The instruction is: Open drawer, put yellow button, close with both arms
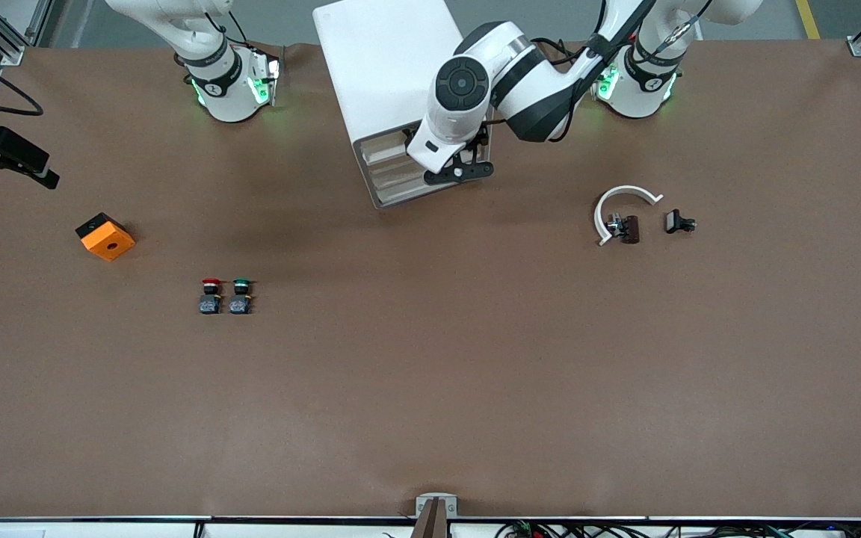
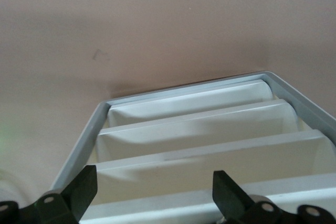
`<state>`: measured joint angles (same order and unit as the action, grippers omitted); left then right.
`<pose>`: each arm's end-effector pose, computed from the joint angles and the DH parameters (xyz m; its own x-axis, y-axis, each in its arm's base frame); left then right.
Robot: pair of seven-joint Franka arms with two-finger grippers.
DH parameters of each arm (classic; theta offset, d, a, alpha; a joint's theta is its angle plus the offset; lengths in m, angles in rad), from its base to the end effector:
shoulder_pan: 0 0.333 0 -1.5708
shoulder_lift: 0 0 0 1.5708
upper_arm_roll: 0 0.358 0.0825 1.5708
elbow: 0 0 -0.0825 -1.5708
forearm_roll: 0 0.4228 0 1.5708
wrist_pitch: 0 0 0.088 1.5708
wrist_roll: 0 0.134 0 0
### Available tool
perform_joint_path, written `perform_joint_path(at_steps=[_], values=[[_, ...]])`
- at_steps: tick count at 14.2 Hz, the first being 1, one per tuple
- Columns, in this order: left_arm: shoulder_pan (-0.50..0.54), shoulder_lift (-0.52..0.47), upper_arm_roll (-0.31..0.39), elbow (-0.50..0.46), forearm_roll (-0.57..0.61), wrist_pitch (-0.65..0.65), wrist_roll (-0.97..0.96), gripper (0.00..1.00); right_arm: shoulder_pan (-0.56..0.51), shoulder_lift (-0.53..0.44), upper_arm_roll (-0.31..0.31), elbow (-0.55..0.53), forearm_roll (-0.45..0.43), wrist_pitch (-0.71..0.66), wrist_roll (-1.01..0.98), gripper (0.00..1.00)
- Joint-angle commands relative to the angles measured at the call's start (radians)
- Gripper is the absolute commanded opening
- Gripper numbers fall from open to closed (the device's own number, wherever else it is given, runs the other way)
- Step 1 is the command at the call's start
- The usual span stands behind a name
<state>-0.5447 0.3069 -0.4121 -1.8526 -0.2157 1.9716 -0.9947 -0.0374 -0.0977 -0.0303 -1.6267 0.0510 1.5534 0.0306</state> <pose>0.3682 -0.5317 0.3547 0.9280 0.1348 -0.3474 0.1481 -0.9889 0.0118 0.5565 -0.0317 0.6658 0.9950 -0.0971 0.0227 -0.0958 -0.9939 -0.0546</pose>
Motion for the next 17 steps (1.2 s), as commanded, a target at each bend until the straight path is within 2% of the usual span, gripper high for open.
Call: perform_joint_path(at_steps=[1,9,13,17], values=[[-0.029,0.017,-0.014,0.006,-0.033,0.030,-0.025,1.00,-0.019,0.001,0.020,0.025,-0.016,-0.018,-0.012,1.00],[-0.001,0.012,-0.001,0.012,-0.039,0.026,-0.009,1.00,-0.019,0.007,0.020,0.034,-0.016,-0.018,-0.012,1.00],[0.153,-0.003,0.010,0.059,-0.010,-0.002,-0.021,1.00,-0.018,0.009,0.021,0.036,-0.016,-0.016,-0.012,1.00],[0.337,-0.012,0.009,0.174,0.114,-0.071,-0.010,1.00,-0.018,0.009,0.021,0.036,-0.017,-0.015,-0.012,1.00]])
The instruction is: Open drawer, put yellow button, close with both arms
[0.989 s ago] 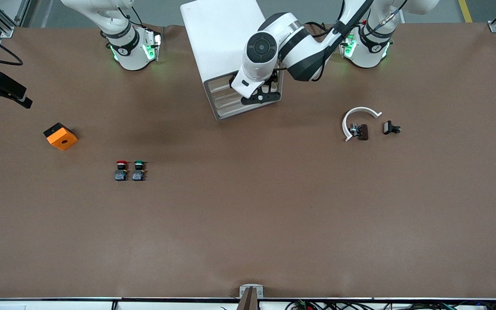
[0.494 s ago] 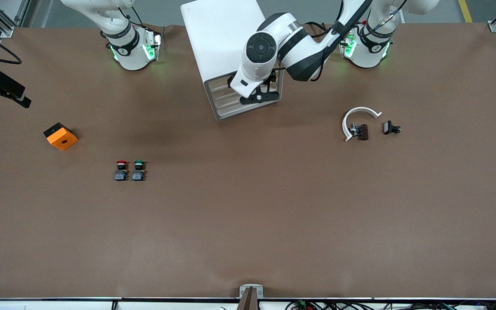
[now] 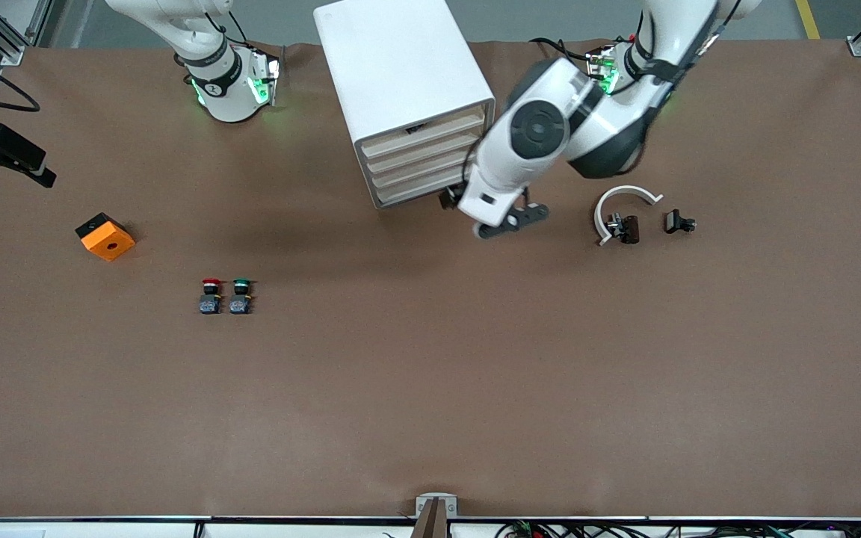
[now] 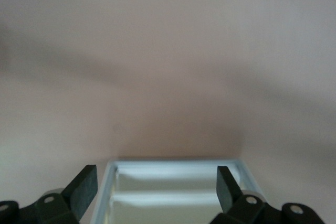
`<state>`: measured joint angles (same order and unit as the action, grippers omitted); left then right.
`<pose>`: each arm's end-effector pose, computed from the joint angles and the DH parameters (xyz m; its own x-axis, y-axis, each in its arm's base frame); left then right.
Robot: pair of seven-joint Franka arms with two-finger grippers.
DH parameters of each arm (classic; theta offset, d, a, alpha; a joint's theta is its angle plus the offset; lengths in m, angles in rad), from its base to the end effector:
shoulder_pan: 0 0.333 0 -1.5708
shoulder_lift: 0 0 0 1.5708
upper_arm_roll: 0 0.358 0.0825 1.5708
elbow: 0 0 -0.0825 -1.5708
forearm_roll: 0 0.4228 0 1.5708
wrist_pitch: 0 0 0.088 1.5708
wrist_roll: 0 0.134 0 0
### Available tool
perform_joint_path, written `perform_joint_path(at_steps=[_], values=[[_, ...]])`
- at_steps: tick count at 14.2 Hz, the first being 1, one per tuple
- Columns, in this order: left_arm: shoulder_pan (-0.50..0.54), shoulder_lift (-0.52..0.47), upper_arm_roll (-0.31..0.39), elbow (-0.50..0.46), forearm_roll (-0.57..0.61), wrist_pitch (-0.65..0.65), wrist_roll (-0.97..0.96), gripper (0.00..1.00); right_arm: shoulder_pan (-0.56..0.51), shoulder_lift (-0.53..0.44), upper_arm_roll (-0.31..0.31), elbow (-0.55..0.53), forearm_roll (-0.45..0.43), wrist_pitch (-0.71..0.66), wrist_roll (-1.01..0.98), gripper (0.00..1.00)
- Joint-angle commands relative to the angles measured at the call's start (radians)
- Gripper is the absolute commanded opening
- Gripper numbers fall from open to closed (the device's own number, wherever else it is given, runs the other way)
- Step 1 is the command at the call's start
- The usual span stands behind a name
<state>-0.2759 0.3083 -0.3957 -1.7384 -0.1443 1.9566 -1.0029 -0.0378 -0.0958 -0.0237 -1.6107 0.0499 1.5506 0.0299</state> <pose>0.5329 -0.4151 0.4044 0.8945 0.3726 -0.2472 0.3993 -0.9144 0.0665 0.5575 -0.0283 0.6726 0.9953 -0.0902 0.0341 -0.0883 -0.9947 -0.0531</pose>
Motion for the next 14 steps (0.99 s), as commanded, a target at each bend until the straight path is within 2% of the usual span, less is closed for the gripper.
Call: perform_joint_path(at_steps=[1,4,7,11,12,14], values=[[0.114,-0.014,-0.008,0.081,0.067,-0.071,0.001,1.00,-0.017,0.007,0.015,0.020,-0.016,-0.012,-0.010,1.00],[0.222,-0.015,-0.006,0.112,0.147,-0.100,0.110,1.00,-0.017,0.007,0.015,0.020,-0.016,-0.009,-0.010,1.00],[0.329,-0.012,-0.006,0.195,0.221,-0.211,0.222,1.00,-0.017,0.007,0.015,0.020,-0.016,-0.007,-0.010,1.00],[0.455,-0.024,-0.005,0.263,0.221,-0.268,0.397,1.00,-0.017,0.007,0.013,0.020,-0.016,-0.007,-0.012,1.00],[0.490,-0.049,-0.015,0.264,0.222,-0.281,0.421,1.00,-0.017,0.007,0.014,0.020,-0.016,-0.007,-0.012,1.00],[0.494,-0.107,0.017,0.264,0.213,-0.323,0.539,1.00,-0.017,0.007,0.015,0.020,-0.016,-0.007,-0.012,1.00]])
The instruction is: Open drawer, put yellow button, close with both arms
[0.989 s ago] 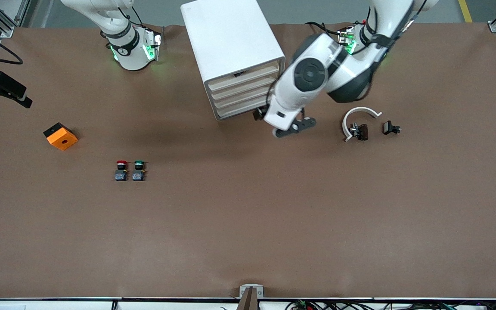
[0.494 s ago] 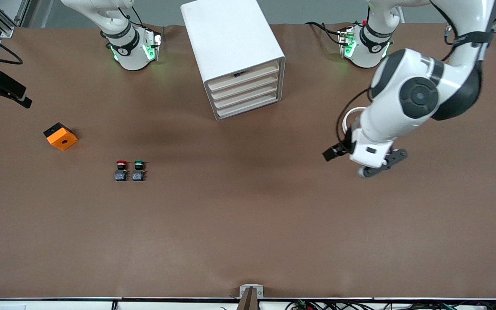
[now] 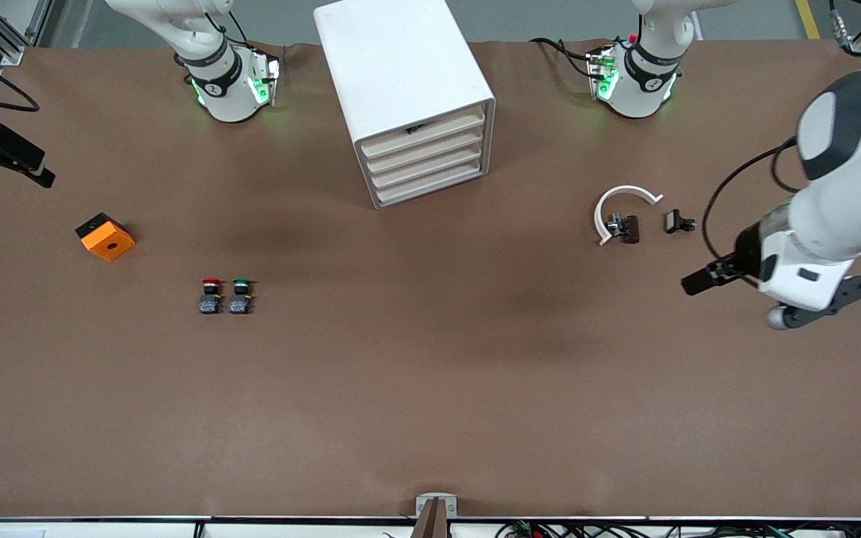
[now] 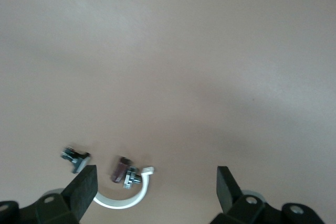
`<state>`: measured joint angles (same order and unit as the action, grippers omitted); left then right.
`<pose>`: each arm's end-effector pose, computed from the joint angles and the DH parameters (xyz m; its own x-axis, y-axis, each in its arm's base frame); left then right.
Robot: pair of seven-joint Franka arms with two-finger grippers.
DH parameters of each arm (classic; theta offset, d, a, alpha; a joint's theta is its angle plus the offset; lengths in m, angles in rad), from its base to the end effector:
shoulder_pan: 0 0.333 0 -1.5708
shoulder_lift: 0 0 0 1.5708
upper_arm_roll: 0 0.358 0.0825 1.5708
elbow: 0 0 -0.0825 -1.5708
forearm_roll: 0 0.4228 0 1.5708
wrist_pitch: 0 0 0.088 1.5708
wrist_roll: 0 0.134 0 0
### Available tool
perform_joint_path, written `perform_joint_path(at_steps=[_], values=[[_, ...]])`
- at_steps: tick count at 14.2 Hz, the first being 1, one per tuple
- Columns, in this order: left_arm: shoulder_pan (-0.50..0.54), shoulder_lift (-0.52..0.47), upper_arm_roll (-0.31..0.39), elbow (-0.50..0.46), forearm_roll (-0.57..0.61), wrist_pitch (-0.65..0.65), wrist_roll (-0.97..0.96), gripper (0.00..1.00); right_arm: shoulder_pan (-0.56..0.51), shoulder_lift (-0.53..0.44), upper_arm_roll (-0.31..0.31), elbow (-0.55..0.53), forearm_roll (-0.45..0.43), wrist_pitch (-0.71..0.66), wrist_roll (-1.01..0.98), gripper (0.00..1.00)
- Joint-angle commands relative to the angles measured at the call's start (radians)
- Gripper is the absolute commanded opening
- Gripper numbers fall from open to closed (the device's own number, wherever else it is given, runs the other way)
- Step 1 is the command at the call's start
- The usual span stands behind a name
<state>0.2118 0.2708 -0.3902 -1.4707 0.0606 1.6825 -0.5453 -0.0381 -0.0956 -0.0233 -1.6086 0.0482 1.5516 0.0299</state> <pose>0.6774 -0.0843 0.5381 0.9311 0.3605 -0.0550 0.3618 -0.9321 0.0158 0.5577 -0.0284 0.6737 0.9952 -0.0902 0.0371 -0.0882 -0.9948 -0.0515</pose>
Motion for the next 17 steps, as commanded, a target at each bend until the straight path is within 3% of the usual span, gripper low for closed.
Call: perform_joint_path(at_steps=[1,5,7,11,17], values=[[-0.005,-0.106,0.043,-0.014,0.010,-0.067,0.137,1.00,-0.017,0.007,0.014,0.018,-0.014,-0.008,-0.011,1.00],[-0.081,-0.214,0.189,-0.036,-0.002,-0.165,0.309,1.00,-0.019,0.008,0.013,0.021,-0.014,-0.008,-0.011,1.00],[-0.118,-0.304,0.241,-0.110,-0.044,-0.175,0.332,1.00,-0.019,0.008,0.013,0.021,-0.014,-0.008,-0.011,1.00],[-0.124,-0.409,0.246,-0.236,-0.047,-0.133,0.335,1.00,-0.019,0.008,0.013,0.021,-0.014,-0.008,-0.011,1.00],[-0.118,-0.361,0.244,-0.166,-0.047,-0.138,0.340,1.00,-0.017,0.008,0.014,0.021,-0.014,-0.008,-0.011,1.00]])
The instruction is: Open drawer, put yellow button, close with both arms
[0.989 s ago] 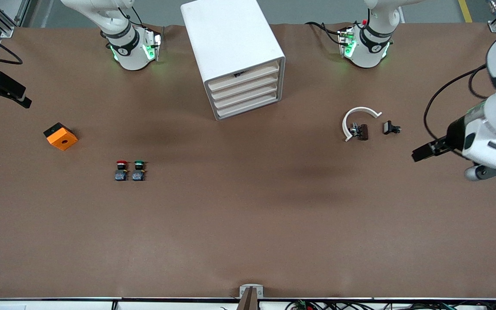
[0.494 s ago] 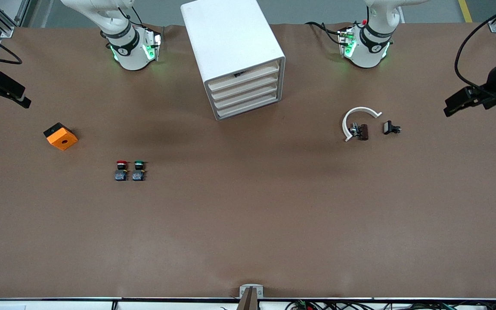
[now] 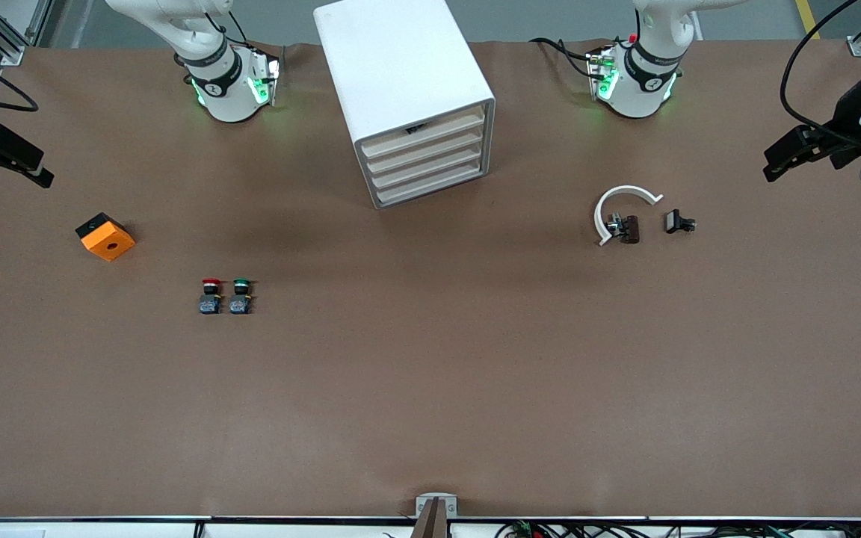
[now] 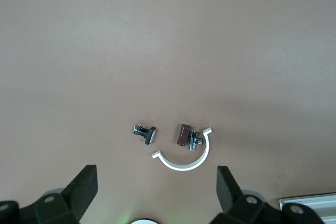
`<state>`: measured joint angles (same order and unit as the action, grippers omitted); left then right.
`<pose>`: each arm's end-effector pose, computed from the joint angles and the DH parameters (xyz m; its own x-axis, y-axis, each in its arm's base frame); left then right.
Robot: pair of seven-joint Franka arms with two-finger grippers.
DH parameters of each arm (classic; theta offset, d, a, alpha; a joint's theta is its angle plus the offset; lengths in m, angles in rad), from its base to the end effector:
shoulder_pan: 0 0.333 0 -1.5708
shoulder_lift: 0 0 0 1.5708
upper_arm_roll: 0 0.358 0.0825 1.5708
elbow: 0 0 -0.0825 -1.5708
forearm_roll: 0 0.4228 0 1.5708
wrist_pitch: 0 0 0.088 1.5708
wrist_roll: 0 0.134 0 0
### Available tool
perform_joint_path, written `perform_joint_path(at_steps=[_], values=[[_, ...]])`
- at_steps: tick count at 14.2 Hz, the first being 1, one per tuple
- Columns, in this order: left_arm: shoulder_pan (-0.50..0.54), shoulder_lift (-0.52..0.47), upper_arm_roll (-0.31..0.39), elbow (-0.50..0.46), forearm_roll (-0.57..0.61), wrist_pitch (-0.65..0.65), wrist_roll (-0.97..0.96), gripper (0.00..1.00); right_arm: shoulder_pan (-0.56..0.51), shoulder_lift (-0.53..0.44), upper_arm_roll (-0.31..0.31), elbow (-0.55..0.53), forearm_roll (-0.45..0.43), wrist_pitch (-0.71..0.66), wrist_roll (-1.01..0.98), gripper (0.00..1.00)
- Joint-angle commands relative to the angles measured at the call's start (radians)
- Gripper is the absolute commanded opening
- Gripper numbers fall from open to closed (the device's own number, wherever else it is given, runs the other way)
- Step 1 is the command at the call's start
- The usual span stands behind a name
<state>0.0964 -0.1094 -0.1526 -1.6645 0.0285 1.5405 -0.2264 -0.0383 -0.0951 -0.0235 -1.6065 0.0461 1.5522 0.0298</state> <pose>0.5499 -0.0318 0.6511 0.9852 0.1711 -0.0053 0.1707 -0.9842 -0.0475 0.5580 -0.0290 0.6745 0.9951 -0.0905 0.0393 -0.0885 -0.9948 -0.0494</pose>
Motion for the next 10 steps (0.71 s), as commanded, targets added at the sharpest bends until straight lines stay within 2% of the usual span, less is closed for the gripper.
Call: perform_joint_path(at_steps=[1,10], values=[[-0.006,0.029,0.007,0.038,-0.013,0.004,0.019,1.00,-0.017,0.008,0.014,0.019,-0.014,-0.009,-0.011,1.00],[-0.007,0.033,0.005,0.037,-0.015,-0.007,0.021,1.00,-0.015,0.008,0.014,0.019,-0.012,-0.009,-0.011,1.00]])
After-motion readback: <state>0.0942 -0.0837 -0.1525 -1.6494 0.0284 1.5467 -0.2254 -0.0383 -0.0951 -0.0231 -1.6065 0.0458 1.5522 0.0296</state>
